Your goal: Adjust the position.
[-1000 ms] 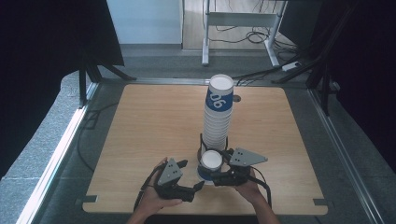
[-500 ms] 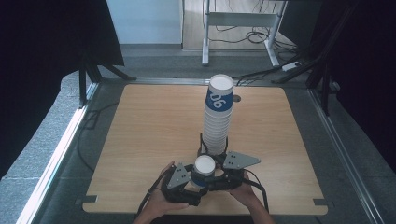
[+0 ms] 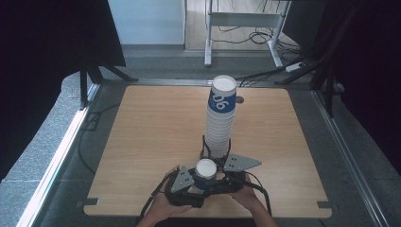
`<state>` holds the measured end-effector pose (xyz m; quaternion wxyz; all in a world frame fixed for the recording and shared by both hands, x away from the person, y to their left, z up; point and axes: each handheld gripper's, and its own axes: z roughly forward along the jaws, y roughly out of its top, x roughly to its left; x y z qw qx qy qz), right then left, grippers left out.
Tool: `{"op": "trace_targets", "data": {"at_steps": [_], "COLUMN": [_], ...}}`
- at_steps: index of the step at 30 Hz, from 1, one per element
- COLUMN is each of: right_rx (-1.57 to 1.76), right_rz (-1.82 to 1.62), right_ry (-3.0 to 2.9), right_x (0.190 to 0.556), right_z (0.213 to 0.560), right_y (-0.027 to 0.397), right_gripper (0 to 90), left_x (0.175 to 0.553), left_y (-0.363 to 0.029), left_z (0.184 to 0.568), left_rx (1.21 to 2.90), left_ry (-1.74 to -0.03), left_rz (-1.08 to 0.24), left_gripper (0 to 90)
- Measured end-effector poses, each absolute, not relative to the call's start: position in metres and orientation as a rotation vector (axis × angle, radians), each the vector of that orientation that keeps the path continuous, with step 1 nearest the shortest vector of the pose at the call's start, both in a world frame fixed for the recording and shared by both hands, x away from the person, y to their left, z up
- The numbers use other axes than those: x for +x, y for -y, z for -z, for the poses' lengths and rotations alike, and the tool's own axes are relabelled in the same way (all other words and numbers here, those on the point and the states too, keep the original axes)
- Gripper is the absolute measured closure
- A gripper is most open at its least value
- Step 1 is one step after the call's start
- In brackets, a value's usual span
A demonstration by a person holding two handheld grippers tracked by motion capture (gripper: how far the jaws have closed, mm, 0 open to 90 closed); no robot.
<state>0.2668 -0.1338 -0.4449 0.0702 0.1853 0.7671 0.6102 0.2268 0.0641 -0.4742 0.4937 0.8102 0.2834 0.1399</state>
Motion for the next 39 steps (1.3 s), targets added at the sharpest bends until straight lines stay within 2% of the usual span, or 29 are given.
{"op": "trace_targets", "data": {"at_steps": [16,25,39], "right_rx": [0.575,0.574,0.523], "right_rz": [-1.867,-1.849,-1.594], "right_ry": [-2.311,-2.308,-2.478], "right_x": [0.271,0.273,0.274], "right_z": [0.438,0.432,0.442], "right_y": [0.147,0.163,0.171], "right_gripper": [22.1,22.5,22.1], "left_x": [0.228,0.23,0.226], "left_y": [-0.07,-0.074,-0.07], "left_z": [0.472,0.473,0.475], "left_rx": [1.997,2.082,2.214], "left_ry": [-0.664,-0.678,-0.635], "left_rz": [-0.39,-0.498,-0.693], "left_gripper": [19.6,19.6,20.0]}}
